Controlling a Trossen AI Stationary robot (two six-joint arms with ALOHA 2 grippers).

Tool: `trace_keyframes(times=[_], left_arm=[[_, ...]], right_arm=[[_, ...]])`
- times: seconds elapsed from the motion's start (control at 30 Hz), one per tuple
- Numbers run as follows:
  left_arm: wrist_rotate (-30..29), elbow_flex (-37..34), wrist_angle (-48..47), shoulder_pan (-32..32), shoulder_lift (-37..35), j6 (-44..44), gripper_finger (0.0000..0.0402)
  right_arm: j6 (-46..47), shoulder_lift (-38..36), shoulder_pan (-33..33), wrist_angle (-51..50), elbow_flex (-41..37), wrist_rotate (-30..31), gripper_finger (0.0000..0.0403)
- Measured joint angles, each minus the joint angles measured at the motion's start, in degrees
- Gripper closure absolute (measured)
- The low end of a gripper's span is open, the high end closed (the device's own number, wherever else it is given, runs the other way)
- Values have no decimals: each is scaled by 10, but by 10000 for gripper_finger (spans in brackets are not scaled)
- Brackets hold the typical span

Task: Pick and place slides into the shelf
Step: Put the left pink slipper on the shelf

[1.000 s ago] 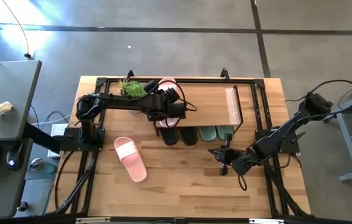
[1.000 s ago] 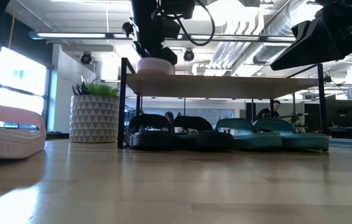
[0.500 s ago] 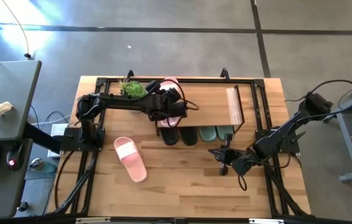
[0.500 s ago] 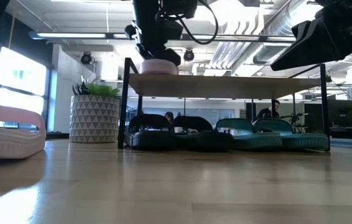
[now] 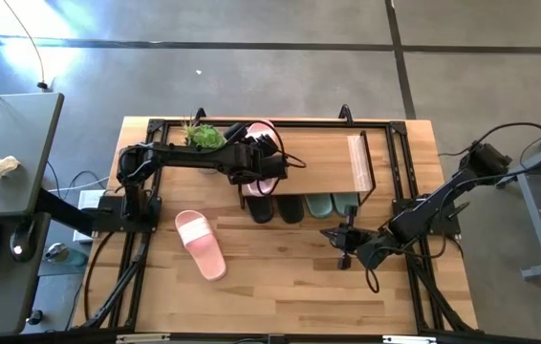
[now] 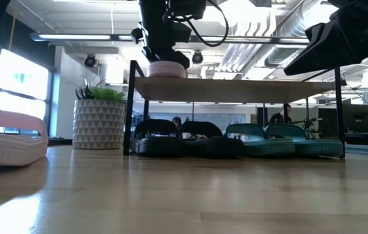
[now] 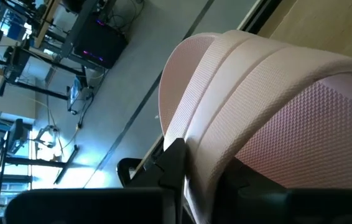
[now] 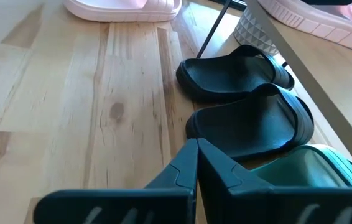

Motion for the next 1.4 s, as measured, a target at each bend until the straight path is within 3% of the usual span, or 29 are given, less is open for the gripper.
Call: trace_keyframes(times=[0.6, 1.4], left_arm=[[51, 45, -44, -1, 0, 3, 273], [62, 46, -63, -19, -21, -18, 222]], right_arm=[[10, 0, 0, 0, 0, -11, 403], [9, 0, 0, -2, 0, -11, 403]])
